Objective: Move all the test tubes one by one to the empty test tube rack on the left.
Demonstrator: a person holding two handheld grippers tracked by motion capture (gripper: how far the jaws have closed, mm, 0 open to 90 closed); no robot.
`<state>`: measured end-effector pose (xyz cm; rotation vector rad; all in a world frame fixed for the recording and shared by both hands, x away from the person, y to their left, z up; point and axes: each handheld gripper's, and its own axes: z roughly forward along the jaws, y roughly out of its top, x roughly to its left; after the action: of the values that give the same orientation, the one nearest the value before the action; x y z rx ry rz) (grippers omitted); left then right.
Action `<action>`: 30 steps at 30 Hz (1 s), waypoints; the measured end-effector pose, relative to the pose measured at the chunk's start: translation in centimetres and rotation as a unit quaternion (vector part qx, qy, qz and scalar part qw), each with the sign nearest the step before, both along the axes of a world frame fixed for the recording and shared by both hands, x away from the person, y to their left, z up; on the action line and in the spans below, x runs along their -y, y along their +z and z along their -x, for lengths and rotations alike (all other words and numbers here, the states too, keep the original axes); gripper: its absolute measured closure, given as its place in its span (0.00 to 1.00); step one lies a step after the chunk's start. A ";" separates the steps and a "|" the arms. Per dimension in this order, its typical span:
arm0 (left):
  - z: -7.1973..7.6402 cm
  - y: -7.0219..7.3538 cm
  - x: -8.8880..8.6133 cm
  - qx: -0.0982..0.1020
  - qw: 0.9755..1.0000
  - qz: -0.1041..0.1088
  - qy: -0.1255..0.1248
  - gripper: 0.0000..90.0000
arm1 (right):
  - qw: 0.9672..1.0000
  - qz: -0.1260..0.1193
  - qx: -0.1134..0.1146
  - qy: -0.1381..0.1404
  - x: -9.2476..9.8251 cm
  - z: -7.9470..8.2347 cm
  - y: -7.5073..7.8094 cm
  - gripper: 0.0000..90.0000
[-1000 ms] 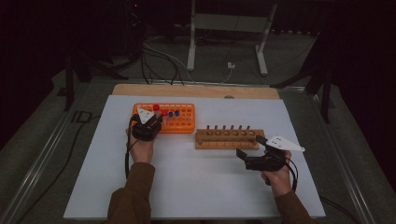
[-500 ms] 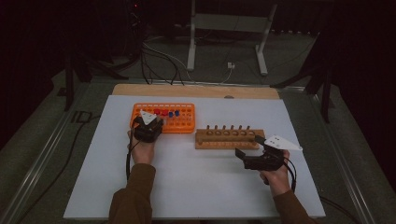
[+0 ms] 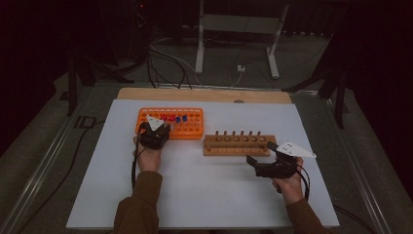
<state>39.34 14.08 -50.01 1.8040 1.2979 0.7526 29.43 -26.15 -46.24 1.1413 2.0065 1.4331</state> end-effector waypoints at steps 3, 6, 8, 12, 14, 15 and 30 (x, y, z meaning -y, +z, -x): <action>0.1 0.0 0.0 0.001 1.000 -0.002 -0.001 0.84 | 1.000 0.000 0.002 0.003 -0.1 0.0 0.0 0.00; 0.1 0.0 0.0 -0.001 1.000 -0.001 -0.001 0.84 | 1.000 0.002 0.001 0.002 -0.2 0.0 -0.1 0.00; 0.1 0.0 0.0 -0.002 1.000 0.001 -0.001 0.84 | 1.000 0.002 -0.001 0.002 -0.3 0.0 -0.1 0.00; 0.1 0.1 -0.3 -0.008 1.000 0.012 0.002 0.80 | 1.000 0.002 0.000 0.000 -0.3 0.1 -0.1 0.00; 0.1 0.1 -0.6 -0.010 1.000 0.015 0.002 0.74 | 1.000 0.002 0.001 -0.001 -0.2 0.0 -0.1 0.00; 0.2 0.1 -0.7 -0.010 1.000 0.015 0.001 0.73 | 1.000 0.001 0.000 -0.003 -0.2 0.0 -0.1 0.00; 3.3 2.9 -4.1 0.015 0.992 0.125 -0.007 0.33 | 1.000 -0.001 0.020 -0.013 0.9 0.4 0.2 0.00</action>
<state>36.00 18.16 -47.06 1.5937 1.2976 0.5797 29.03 -27.02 -46.02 1.1271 1.9560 1.4338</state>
